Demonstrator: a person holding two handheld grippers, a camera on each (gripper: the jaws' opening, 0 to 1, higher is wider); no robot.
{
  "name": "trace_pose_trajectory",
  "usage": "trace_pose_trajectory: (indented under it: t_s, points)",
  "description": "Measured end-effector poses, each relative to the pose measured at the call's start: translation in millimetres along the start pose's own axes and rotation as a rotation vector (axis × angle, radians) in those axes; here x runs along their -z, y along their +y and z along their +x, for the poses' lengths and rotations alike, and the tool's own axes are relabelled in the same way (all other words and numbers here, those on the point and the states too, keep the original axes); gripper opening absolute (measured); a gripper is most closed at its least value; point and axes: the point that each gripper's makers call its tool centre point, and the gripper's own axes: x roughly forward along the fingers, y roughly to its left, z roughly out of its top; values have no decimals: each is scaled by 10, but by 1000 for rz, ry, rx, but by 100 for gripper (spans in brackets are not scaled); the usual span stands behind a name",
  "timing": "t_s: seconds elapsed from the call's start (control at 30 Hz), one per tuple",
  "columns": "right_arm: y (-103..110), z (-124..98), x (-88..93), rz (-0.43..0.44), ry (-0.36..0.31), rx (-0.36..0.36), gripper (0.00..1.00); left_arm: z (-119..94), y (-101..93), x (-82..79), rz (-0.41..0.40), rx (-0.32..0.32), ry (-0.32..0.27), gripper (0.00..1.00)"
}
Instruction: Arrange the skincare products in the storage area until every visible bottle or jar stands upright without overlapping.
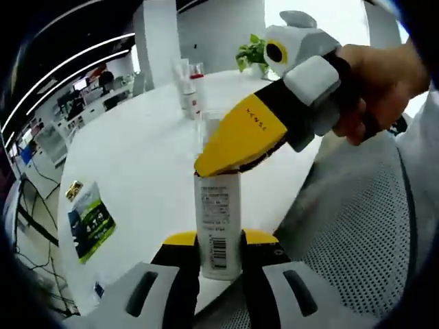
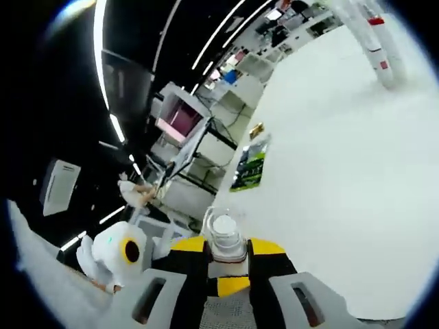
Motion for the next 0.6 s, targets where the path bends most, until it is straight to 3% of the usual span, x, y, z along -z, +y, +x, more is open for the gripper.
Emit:
trace_pose_trajectory:
  t_s: [0.1, 0.2, 0.37, 0.4, 0.5, 0.6]
  points:
    - [-76, 20, -7, -17, -4, 63, 16, 1, -7, 3, 10, -6, 2, 19]
    - [-30, -1, 0, -100, 28, 32, 15, 3, -26, 3, -14, 28, 0, 19]
    - [13, -97, 28, -213, 106, -74, 15, -10, -193, -90, 43, 109, -48, 21]
    - [66, -150, 24, -257, 125, -131, 15, -14, -229, -124, 33, 129, -67, 21]
    - [133, -237, 37, -346, 159, -211, 15, -40, -318, -201, 16, 177, -108, 24]
    - [245, -335, 96, -500, 207, -311, 14, -67, -422, -251, 32, 228, -133, 26]
